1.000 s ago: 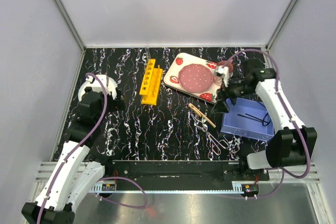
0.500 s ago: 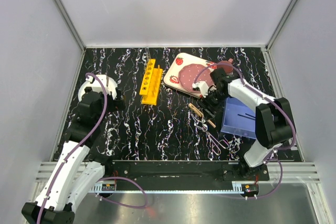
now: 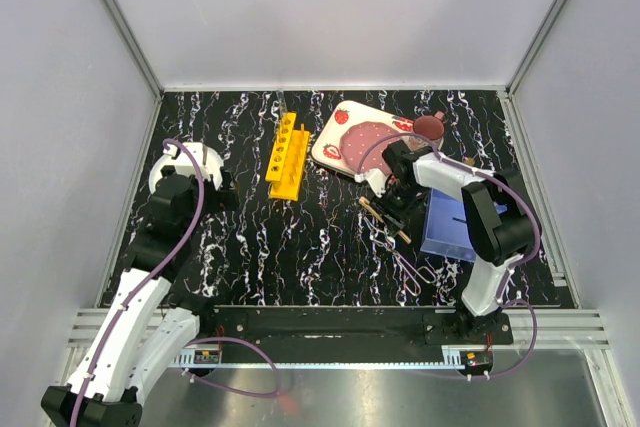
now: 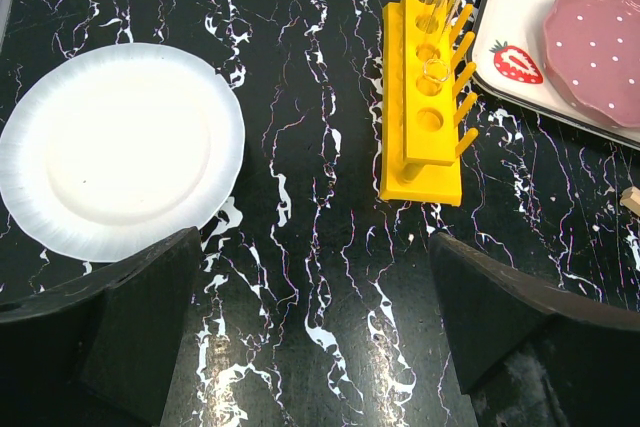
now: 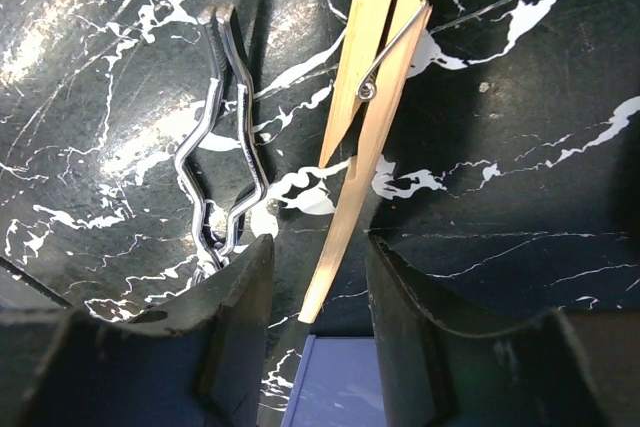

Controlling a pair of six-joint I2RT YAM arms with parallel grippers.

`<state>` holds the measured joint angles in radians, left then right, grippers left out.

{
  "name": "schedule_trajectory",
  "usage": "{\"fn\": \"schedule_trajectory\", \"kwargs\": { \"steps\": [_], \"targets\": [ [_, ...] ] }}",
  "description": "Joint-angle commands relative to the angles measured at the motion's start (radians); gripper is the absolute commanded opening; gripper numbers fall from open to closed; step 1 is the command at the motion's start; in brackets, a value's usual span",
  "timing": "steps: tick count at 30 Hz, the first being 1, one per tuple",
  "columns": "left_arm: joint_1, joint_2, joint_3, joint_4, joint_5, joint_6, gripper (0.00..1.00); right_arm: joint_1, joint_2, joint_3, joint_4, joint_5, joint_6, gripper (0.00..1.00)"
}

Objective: Organize the chemistry lab equipment

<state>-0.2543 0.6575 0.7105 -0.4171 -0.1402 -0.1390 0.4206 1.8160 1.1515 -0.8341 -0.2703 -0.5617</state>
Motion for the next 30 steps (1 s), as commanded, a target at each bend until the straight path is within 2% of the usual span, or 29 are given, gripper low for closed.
{"fn": "schedule_trajectory", "kwargs": {
  "steps": [1, 3, 6, 7, 8, 13, 22, 30],
  "targets": [
    [0.000, -0.007, -0.002, 0.040, -0.004, 0.006, 0.99, 0.017, 0.012, 0.033, 0.015, 0.048, 0.016, 0.44],
    [0.000, -0.007, -0.002, 0.041, -0.004, 0.006, 0.99, 0.018, 0.014, 0.031, 0.013, 0.052, 0.016, 0.41],
    [0.000, -0.009, -0.002, 0.041, -0.004, 0.006, 0.99, 0.018, 0.019, 0.033, 0.013, 0.057, 0.022, 0.29],
    [0.000, -0.009, -0.002, 0.040, -0.002, 0.006, 0.99, 0.018, 0.019, 0.033, 0.015, 0.057, 0.025, 0.18],
    [0.000, -0.009, -0.002, 0.040, -0.002, 0.006, 0.99, 0.018, 0.019, 0.034, 0.013, 0.054, 0.028, 0.13],
    [0.000, -0.009, -0.002, 0.040, -0.004, 0.007, 0.99, 0.018, 0.028, 0.043, 0.006, 0.031, 0.045, 0.01],
    [0.000, -0.006, -0.003, 0.041, -0.004, 0.007, 0.99, 0.011, -0.017, 0.096, -0.023, -0.015, 0.045, 0.00],
    [0.000, -0.002, -0.003, 0.043, 0.001, 0.007, 0.99, -0.029, -0.194, 0.082, -0.126, -0.138, -0.087, 0.00]
  ]
}}
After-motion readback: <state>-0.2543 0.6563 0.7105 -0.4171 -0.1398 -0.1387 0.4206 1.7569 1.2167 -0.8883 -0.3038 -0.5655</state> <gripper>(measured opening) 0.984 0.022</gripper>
